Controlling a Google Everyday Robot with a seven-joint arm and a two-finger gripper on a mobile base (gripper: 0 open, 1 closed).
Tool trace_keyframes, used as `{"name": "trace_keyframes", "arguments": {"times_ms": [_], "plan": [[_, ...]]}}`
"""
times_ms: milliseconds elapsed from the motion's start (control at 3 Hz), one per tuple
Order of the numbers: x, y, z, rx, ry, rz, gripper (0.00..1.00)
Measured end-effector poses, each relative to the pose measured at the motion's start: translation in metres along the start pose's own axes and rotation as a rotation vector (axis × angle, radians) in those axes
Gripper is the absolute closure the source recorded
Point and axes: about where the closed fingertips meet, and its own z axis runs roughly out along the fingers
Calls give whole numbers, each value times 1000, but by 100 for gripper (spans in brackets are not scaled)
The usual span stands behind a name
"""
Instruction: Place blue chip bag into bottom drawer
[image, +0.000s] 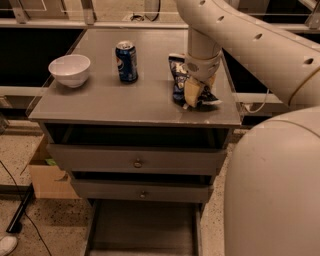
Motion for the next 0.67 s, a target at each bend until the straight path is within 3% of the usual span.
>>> {"name": "trace_keyframes", "arguments": {"times_ms": [667], "plan": [[0, 0, -2, 0, 0, 0, 100]]}}
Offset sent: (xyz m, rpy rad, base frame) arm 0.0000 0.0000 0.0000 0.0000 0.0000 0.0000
